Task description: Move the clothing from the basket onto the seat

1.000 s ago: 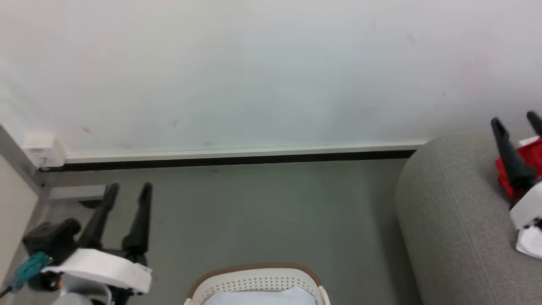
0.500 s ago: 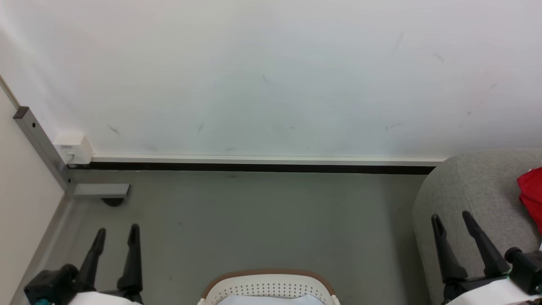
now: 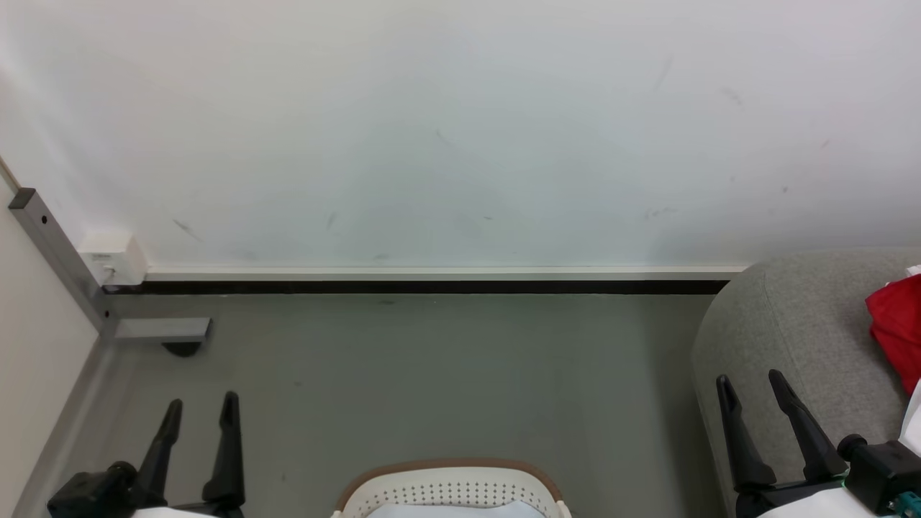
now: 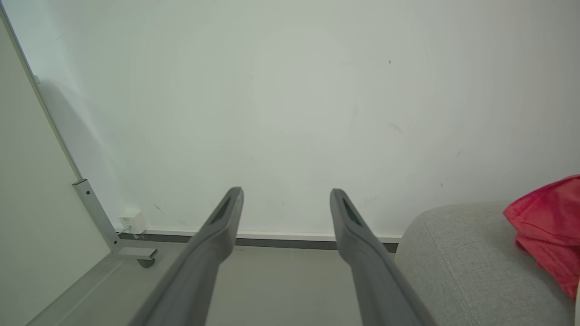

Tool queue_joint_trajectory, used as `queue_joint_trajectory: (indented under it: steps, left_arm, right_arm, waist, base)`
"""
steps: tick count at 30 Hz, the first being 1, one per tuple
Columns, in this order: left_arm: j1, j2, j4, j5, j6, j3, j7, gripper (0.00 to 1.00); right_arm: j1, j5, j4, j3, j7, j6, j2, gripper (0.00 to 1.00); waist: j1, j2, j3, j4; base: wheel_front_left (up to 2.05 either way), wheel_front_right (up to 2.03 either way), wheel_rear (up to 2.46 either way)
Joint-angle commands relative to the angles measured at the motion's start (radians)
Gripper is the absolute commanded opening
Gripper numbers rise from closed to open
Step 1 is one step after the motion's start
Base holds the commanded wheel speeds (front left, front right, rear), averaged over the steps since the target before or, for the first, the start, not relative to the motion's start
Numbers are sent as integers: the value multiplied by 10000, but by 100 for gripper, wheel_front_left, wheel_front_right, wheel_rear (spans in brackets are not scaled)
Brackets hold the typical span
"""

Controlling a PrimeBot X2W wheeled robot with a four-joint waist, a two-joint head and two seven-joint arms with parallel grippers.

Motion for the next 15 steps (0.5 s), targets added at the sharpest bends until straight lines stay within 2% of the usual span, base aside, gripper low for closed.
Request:
queue_joint_trajectory:
  steps: [1, 13, 14, 15]
  left_arm:
    - [110, -57, 52, 171, -58, 69, -6, 100]
    - [53, -326, 282, 483, -452, 375, -6, 100]
    - [3, -323, 257, 404, -470, 359, 0, 0]
    - [8, -357, 309, 392, -479, 342, 3, 0]
  right_arm:
    - [-88, -7, 43, -49, -21, -26, 27, 100]
    - [-238, 42, 92, 87, -75, -26, 95, 100]
    - [-154, 7, 58, 92, -19, 0, 119, 0]
    - [-130, 13, 95, 98, -14, 0, 135, 0]
  waist:
    - [0, 0, 11, -22]
    - [0, 0, 50, -224]
    - [0, 0, 49, -227]
    - [0, 0, 50, -236]
  base:
    - [0, 0, 0]
    - [0, 0, 0]
    - [0, 0, 0]
    - [0, 0, 0]
